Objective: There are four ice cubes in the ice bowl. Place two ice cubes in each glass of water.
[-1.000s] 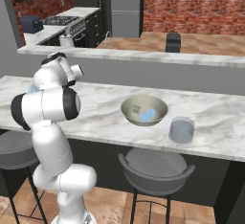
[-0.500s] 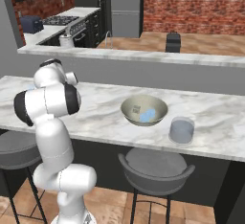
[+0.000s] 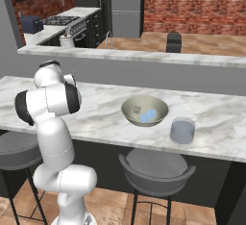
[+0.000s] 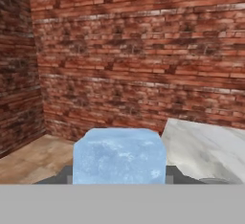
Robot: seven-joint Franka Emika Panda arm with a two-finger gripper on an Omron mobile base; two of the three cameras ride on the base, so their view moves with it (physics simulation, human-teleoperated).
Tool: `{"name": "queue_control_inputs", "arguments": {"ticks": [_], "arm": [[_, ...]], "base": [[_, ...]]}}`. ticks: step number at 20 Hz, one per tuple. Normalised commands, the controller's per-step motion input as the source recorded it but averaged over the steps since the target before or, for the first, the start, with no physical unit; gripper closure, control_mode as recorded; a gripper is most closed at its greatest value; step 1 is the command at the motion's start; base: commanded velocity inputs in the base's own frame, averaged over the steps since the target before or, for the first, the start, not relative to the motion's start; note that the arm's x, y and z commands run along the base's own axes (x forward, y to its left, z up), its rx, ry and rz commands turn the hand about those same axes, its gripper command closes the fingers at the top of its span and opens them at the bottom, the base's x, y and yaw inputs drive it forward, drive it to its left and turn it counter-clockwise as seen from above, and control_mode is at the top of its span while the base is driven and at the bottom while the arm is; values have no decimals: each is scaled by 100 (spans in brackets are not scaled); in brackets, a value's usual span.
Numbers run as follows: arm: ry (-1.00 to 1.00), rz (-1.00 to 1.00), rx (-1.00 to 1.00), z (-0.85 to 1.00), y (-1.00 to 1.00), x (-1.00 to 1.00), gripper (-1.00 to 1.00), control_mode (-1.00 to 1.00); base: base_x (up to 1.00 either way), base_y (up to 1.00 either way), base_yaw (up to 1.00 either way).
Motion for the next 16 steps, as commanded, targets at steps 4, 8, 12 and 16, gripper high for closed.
{"name": "queue_control_inputs", "arguments": {"ticks": [4,8,12,16], "arm": [[4,0,0,-9,43,0,100,-100],[2,0,0,-27,29,0,100,-100],[0,0,0,-32,11,0,100,-100],[0,0,0,-23,2,0,100,-100]], "base": [[0,0,0],[0,0,0],[0,0,0],[0,0,0]]}}
